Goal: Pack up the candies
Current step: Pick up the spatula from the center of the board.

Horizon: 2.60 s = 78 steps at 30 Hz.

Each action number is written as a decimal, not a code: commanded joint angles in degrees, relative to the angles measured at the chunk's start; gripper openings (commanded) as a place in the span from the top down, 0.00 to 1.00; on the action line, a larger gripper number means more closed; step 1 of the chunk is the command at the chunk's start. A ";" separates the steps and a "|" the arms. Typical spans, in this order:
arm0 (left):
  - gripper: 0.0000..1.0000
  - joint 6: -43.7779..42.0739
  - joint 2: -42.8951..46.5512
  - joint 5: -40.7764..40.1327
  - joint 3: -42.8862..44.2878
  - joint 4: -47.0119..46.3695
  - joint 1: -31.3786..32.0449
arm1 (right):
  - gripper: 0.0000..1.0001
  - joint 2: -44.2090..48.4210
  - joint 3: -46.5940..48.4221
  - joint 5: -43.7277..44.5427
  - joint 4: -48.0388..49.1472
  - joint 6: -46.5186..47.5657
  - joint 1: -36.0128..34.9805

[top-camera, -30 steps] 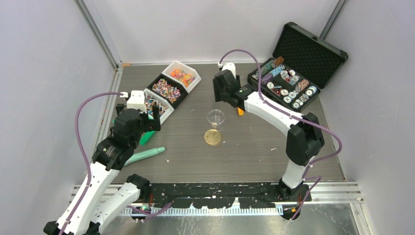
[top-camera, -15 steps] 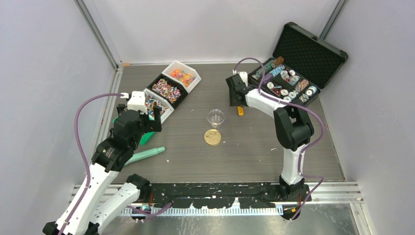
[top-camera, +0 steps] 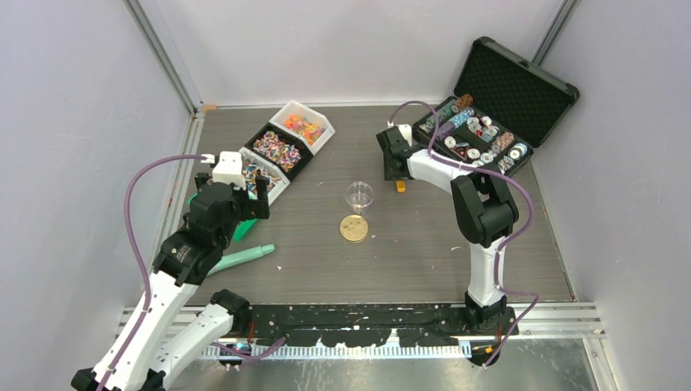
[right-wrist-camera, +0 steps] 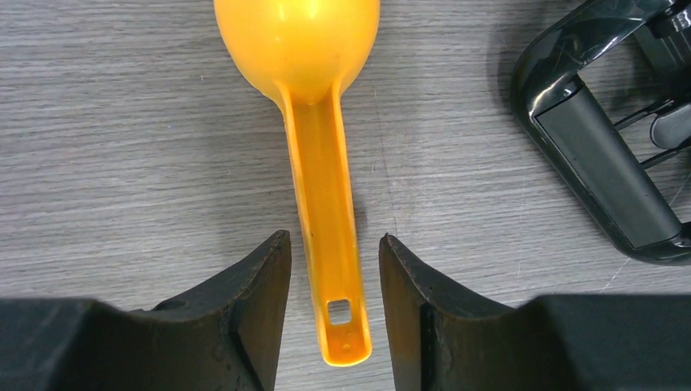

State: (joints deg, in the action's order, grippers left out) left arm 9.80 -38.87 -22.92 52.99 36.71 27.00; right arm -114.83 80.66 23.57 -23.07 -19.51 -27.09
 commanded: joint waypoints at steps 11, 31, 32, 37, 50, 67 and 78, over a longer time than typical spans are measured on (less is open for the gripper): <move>0.00 -0.84 -0.32 -0.11 -0.17 -2.66 0.24 | 0.79 0.11 0.04 -0.81 1.12 0.02 0.72; 0.05 2.48 -1.25 1.98 -1.67 -5.61 0.19 | 0.96 20.71 -7.79 -13.07 -2.67 -4.22 0.66; 0.05 3.99 -1.21 2.92 -1.74 -6.17 0.23 | 0.97 23.01 -8.70 -14.73 -2.57 -4.79 0.66; 0.06 10.33 -3.72 9.31 1.44 -5.91 0.16 | 0.98 32.71 -12.60 -26.92 0.68 -10.27 0.68; 0.11 27.83 -11.81 28.74 8.16 -12.42 -2.56 | 1.00 48.24 -28.96 -53.47 32.44 -40.08 0.64; 0.26 66.25 -25.72 56.47 -3.69 -63.23 -13.36 | 0.99 52.29 -33.89 -60.64 52.77 -56.47 -5.44; 0.23 70.94 -28.68 58.78 -5.61 -74.64 -13.38 | 1.00 50.14 -33.02 -58.88 53.04 -56.32 -10.66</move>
State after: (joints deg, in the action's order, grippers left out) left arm 78.08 -66.72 33.10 47.83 -29.19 13.80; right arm -64.58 46.81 -35.51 25.93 -75.37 -36.97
